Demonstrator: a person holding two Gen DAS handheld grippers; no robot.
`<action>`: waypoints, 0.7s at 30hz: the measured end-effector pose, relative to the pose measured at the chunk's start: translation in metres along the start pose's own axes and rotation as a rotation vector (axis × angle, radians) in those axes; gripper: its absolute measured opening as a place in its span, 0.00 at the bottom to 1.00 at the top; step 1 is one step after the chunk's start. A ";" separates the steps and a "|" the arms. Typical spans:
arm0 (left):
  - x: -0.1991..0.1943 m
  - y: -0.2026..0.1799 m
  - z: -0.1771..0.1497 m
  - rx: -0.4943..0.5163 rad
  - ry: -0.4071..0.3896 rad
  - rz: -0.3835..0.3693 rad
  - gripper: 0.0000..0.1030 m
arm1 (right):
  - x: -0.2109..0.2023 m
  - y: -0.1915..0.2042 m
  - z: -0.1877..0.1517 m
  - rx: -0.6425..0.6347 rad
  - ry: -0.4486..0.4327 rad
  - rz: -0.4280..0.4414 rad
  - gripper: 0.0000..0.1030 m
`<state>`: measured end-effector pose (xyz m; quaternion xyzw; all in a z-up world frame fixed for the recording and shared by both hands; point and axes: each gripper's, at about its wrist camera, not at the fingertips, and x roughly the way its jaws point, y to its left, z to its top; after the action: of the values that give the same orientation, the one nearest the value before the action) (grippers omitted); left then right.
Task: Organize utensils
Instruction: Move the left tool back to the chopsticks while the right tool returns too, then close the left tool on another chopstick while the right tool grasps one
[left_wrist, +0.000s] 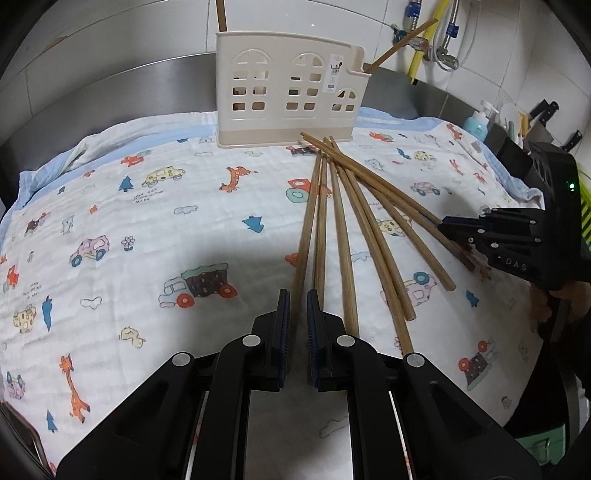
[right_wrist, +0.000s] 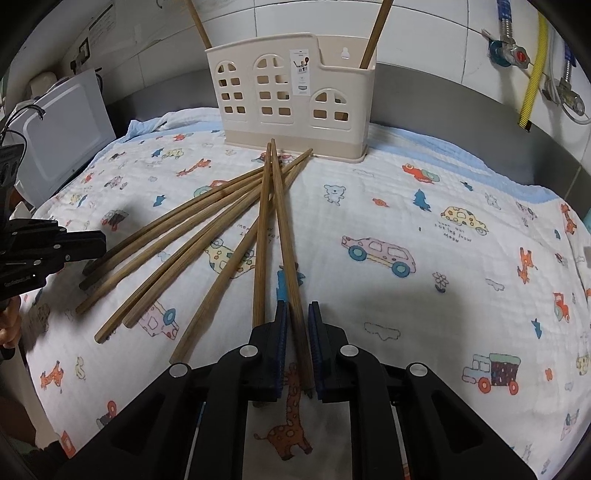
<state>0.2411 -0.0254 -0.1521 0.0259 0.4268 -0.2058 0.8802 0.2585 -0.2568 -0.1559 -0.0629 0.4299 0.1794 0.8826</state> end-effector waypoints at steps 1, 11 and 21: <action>0.001 0.000 0.000 0.003 0.001 -0.003 0.09 | 0.000 0.000 0.000 0.002 -0.001 0.001 0.11; 0.012 0.000 0.002 0.011 0.018 0.016 0.09 | 0.000 0.000 -0.001 0.004 -0.004 0.002 0.11; 0.021 -0.001 0.005 0.016 0.026 0.013 0.09 | 0.001 -0.001 -0.001 0.001 -0.006 0.003 0.11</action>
<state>0.2561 -0.0345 -0.1648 0.0384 0.4363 -0.2029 0.8758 0.2590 -0.2574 -0.1570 -0.0615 0.4276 0.1806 0.8836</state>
